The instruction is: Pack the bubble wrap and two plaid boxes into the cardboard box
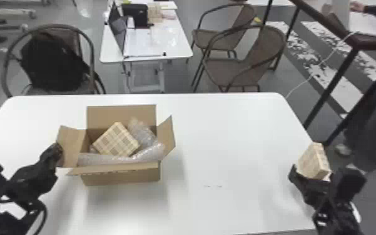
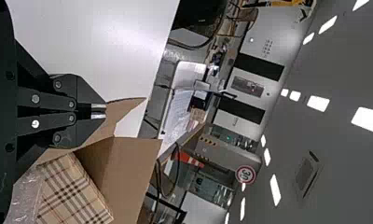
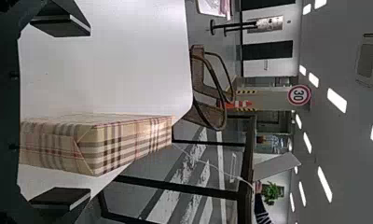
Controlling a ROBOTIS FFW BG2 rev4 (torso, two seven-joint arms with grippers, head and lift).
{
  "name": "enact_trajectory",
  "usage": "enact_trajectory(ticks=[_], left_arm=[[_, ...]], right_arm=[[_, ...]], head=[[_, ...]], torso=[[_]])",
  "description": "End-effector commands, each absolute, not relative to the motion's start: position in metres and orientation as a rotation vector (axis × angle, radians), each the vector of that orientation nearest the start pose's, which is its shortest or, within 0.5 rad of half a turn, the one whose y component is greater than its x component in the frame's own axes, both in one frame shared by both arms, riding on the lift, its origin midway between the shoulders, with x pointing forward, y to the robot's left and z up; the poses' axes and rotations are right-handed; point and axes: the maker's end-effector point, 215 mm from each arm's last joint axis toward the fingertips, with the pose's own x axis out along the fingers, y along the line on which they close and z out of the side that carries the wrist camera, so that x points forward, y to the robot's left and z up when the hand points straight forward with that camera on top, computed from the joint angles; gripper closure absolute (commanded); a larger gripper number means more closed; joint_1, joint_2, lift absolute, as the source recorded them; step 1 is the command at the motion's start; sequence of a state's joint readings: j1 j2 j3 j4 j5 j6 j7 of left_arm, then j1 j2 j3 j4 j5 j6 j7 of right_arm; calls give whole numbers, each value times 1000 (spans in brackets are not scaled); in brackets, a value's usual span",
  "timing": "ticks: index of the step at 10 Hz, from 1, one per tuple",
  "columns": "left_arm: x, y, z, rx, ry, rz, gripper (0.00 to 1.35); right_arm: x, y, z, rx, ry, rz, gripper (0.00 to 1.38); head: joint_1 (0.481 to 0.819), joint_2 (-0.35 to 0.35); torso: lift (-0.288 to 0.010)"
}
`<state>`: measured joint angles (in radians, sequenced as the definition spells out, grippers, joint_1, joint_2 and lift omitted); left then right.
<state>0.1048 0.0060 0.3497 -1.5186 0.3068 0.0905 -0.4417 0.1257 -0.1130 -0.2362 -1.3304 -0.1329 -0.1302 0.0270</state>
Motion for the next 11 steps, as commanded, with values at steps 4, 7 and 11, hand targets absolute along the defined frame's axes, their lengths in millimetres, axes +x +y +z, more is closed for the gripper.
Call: enact_trajectory(ticks=[4,7,11], left_arm=[[530,336,-422,-337,116,-81,1213],[530,336,-421,-338,112,-82,1213],[530,335,-423,-338,115,-82,1213]], right_arm=[[520,-428,-487,-17,223,-251,700],[515,-426,-489,2,228,-256,912],[510,-422,-477,29,194,-256,912]], head=[[695,-89],[695,-98],[695,-93]], torso=[[-71],[-71],[-71]])
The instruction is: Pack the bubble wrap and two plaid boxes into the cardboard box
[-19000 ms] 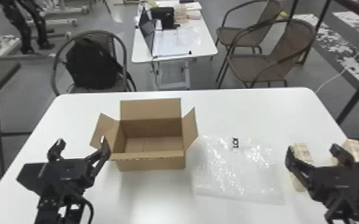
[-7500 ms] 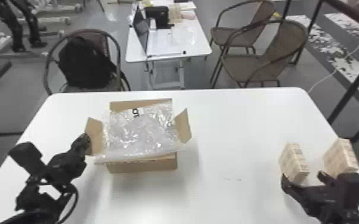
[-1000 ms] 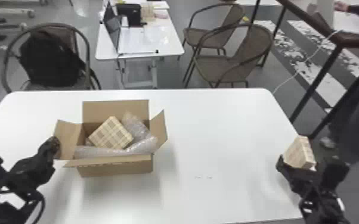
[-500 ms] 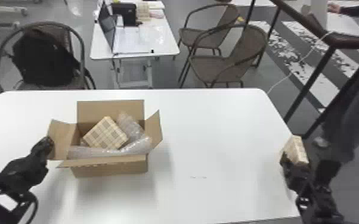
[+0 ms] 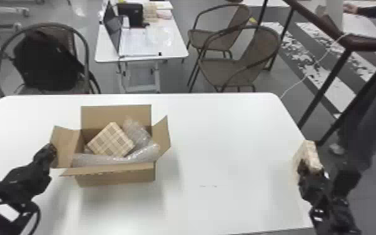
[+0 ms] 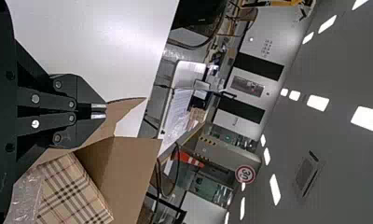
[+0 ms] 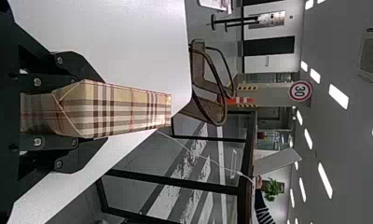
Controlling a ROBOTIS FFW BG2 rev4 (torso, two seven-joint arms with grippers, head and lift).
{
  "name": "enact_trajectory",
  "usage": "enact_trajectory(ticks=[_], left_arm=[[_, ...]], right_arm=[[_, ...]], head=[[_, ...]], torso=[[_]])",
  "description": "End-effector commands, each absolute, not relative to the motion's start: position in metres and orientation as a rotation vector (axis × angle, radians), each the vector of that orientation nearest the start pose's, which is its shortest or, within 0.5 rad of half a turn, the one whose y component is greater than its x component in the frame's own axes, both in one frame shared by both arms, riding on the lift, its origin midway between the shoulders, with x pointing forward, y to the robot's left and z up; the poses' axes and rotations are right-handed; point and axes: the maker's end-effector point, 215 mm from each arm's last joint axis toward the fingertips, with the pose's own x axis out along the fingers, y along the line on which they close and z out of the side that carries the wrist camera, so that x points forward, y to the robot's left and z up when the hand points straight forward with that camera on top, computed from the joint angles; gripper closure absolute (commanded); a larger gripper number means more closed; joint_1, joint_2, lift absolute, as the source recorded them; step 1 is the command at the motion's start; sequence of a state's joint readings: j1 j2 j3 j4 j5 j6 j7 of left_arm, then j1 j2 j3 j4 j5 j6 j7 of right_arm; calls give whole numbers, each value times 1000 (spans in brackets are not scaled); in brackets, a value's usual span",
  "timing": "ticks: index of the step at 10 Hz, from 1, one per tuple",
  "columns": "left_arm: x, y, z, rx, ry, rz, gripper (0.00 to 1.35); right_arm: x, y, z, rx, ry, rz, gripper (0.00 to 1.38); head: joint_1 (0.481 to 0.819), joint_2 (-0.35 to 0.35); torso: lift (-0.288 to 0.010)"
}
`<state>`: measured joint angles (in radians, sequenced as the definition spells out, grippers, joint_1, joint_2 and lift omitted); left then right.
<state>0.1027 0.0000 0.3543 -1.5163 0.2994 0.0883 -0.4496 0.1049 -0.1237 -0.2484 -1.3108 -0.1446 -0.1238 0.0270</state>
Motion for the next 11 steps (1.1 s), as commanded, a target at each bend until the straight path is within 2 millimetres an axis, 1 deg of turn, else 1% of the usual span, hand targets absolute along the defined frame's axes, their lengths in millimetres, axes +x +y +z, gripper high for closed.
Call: enact_trajectory(ticks=[1,2,3,4,5,6,7,8,9,10,11], left_arm=[[530,334,-423,-337,114,-84,1213],[530,335,-423,-336,112,-83,1213],[529,336,-423,-334,113,-80,1213],[530,335,-423,-334,115,-82,1213],[532,332,-422,-329,115,-88,1213],[533,332,-421,-325,116,-88,1213],[533,331,-422,-325,117,-90,1213],[533,330,-423,-322,120,-92,1213],[533,330,-423,-322,122,-90,1213],[534,330,-423,-322,122,-90,1213],[534,329,-424,-320,125,-94,1213]], right_arm=[[515,-408,-459,45,157,-224,912],[530,-377,-434,82,119,-136,912],[552,-326,-411,114,123,10,912],[576,-264,-379,122,111,193,912],[592,-208,-344,108,97,343,912],[599,-155,-317,110,91,467,912],[601,-109,-299,115,109,570,912],[598,-65,-285,121,119,668,912],[592,-24,-275,119,127,756,912],[583,18,-274,117,143,849,912],[572,58,-286,106,185,957,912]], head=[[695,-93],[695,-84],[695,-73],[695,-32],[695,28],[695,87],[695,144],[695,166],[695,216],[695,260],[695,299]], torso=[[-71],[-71],[-71],[-71],[-71],[-71],[-71],[-71],[-71],[-71],[-71]])
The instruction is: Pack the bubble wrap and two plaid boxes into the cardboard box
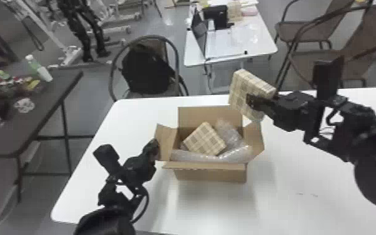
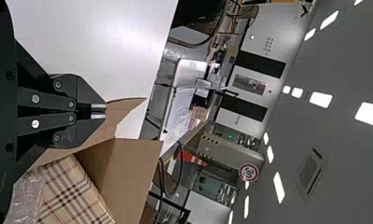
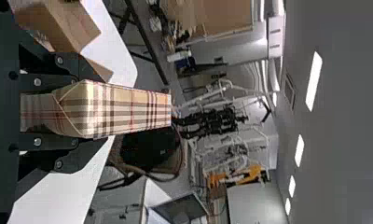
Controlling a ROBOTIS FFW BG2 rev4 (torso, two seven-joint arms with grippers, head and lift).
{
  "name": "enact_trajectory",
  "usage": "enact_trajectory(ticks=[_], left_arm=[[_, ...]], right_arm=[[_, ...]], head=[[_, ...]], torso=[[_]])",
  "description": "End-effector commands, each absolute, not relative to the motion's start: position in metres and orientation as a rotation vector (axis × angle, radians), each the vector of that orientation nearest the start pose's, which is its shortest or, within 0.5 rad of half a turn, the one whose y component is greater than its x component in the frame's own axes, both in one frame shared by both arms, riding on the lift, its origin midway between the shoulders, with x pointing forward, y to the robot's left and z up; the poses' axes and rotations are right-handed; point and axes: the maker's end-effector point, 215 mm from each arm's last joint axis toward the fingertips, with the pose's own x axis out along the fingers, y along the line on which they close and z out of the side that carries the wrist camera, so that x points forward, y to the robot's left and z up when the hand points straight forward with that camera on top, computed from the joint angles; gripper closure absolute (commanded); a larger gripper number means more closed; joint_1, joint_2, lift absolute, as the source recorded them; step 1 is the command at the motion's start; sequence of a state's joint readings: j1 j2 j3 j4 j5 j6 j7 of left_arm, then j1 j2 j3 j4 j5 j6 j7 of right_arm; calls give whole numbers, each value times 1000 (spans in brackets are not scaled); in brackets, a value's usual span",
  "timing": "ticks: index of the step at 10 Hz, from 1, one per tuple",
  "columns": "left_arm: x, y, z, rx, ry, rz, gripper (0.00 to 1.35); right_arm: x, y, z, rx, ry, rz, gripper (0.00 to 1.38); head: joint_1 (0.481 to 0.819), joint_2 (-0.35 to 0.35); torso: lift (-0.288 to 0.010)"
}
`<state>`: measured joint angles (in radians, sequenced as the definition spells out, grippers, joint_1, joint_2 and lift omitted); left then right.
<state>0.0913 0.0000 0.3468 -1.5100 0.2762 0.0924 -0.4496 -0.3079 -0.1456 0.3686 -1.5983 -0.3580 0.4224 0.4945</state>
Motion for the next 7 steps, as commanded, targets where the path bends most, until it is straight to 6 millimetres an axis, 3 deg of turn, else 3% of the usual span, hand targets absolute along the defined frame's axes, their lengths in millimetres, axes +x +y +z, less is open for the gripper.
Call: enact_trajectory(ticks=[1,3,4,5,7], left_arm=[[537,325,-423,-322,124,-101,1213],[538,322,-424,-322,125,-104,1213],[537,322,-425,-322,128,-104,1213],[538,322,-424,-322,127,-104,1213],[538,322,-424,-323,123,-104,1213]], right_arm=[[558,91,-304,127,241,1053,912],[541,120,-332,122,317,1142,912],[538,122,-344,112,355,1172,912],[539,121,-348,102,353,1189,817],[542,119,-341,126,314,1199,71]], head=[[695,348],[695,350],[695,350],[695,350],[695,350]], torso=[[-71],[-71],[-71],[-71],[-71]])
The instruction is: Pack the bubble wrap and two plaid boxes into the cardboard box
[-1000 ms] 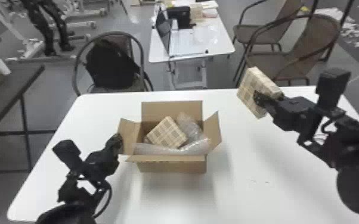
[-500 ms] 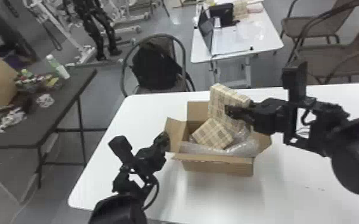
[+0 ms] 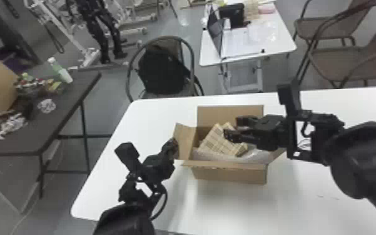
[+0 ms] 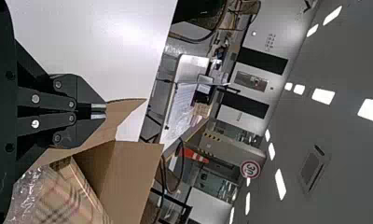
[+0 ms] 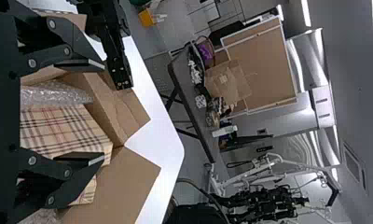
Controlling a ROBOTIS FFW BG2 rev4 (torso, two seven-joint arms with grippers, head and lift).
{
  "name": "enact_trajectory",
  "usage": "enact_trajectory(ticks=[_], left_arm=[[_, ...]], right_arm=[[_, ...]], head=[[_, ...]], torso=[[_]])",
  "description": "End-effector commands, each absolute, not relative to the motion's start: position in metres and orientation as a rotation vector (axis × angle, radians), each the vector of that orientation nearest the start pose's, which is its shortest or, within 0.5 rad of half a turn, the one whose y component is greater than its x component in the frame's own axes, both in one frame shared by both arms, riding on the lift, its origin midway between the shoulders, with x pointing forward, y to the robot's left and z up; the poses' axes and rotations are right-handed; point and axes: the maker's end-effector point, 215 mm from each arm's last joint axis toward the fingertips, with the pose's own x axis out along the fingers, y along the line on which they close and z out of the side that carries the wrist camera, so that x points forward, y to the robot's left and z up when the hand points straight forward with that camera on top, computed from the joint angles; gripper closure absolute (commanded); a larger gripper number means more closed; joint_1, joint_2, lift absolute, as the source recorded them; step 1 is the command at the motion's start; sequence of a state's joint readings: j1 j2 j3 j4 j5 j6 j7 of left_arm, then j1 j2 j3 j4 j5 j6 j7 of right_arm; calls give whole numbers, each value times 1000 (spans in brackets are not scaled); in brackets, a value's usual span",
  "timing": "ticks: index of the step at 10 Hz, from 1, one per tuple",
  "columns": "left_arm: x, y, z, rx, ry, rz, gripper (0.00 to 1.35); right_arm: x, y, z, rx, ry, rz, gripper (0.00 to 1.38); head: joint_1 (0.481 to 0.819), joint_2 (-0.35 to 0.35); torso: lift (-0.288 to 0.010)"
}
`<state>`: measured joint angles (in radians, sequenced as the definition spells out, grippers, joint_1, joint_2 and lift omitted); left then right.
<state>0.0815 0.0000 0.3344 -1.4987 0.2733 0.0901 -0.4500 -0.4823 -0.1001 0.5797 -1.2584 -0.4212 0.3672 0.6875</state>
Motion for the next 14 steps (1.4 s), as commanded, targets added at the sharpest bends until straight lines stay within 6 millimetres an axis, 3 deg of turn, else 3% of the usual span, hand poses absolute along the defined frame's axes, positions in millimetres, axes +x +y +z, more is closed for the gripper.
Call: enact_trajectory(ticks=[1,3,5,6,9,10,14], left_arm=[[538,323,-423,-324,123,-103,1213],[538,323,-422,-324,119,-103,1213],[537,325,-422,-325,116,-100,1213],[536,326,-423,-330,114,-98,1213],[534,328,-423,-332,110,-93,1213],[534,328,-422,-334,110,-93,1213],[532,330,-423,-334,110,-91,1213]], right_arm=[[547,110,-333,121,290,1185,55],[572,61,-310,105,210,1075,203],[591,-30,-298,20,118,805,220],[588,-77,-305,15,89,653,220],[547,-198,-344,54,37,326,222],[530,-227,-356,48,38,252,222],[480,-305,-396,63,73,58,222]], head=[[695,350],[695,350],[695,350],[695,314],[695,196],[695,160],[695,63]], torso=[[-71],[-71],[-71],[-71],[-71],[-71],[-71]])
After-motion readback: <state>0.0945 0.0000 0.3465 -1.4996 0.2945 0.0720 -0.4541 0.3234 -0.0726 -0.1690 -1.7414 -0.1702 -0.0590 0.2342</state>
